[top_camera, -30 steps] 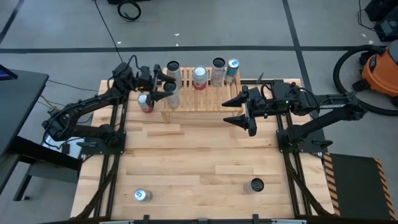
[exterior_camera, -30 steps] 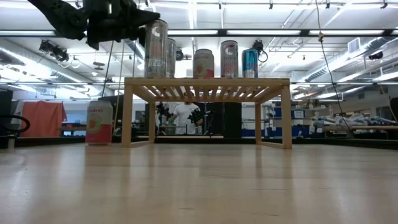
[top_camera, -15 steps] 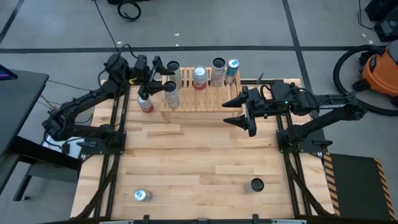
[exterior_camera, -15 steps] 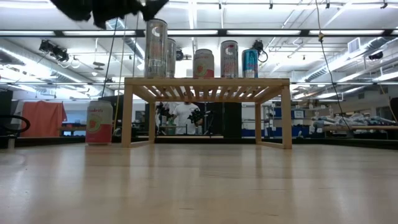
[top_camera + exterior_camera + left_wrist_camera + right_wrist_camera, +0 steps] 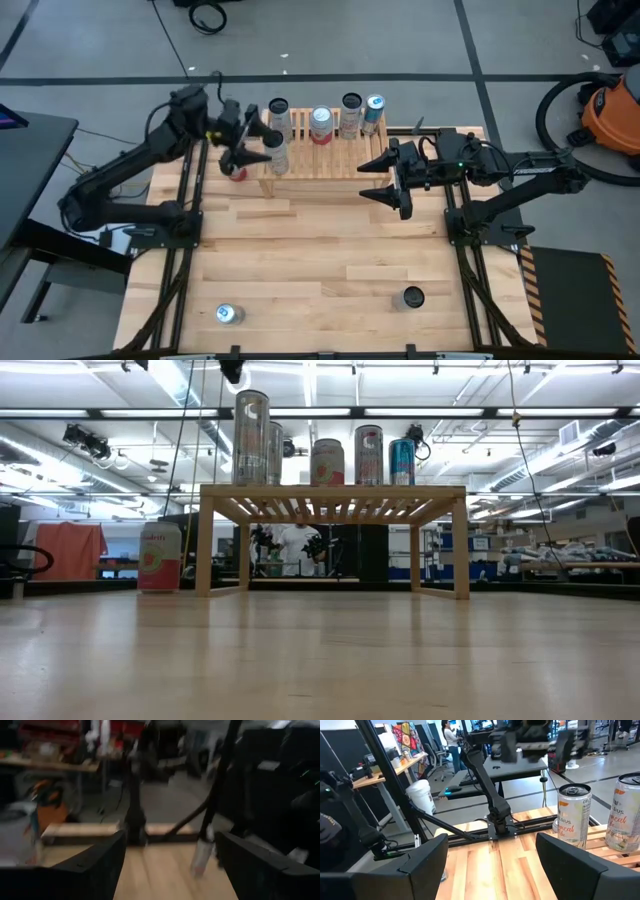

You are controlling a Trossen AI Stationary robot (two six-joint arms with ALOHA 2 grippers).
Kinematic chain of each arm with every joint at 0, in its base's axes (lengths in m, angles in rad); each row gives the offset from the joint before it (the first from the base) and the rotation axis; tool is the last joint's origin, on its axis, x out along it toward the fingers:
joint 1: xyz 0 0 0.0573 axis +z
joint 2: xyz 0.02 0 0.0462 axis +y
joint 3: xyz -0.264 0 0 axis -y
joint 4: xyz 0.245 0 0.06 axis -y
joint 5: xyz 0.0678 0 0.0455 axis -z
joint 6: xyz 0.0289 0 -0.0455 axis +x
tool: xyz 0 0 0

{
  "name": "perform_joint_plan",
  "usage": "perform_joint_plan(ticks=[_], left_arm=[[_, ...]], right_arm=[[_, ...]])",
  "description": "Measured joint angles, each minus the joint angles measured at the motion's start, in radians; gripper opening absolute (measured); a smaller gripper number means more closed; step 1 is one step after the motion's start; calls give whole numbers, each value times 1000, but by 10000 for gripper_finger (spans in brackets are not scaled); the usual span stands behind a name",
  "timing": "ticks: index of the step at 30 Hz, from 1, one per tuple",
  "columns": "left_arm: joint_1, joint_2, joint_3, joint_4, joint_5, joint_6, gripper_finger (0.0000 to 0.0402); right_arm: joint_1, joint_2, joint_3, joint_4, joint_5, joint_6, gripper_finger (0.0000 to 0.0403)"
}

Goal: Place canned beverage on shelf
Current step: Put the white yellow soda can on the shelf aligned with the other white yellow soda can

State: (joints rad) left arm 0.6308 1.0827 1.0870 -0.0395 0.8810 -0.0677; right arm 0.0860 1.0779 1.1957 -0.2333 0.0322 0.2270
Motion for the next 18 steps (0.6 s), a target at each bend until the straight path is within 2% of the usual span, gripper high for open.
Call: perform_joint_plan(ticks=[4, 7, 12, 18], left_arm=[[-121, -59, 0, -228, -191, 138, 313], [-200, -63, -3, -288, -276, 162, 313], [-279, -64, -100, -227, -374, 130, 313], [-289, -105, -309, -43, -481, 102, 313]], right_arm=[[0, 0, 0, -2, 0, -28, 311], [0, 0, 0, -1, 1, -29, 311], [0, 0, 0, -3, 16, -22, 311], [0, 0, 0, -10, 19, -15, 311]])
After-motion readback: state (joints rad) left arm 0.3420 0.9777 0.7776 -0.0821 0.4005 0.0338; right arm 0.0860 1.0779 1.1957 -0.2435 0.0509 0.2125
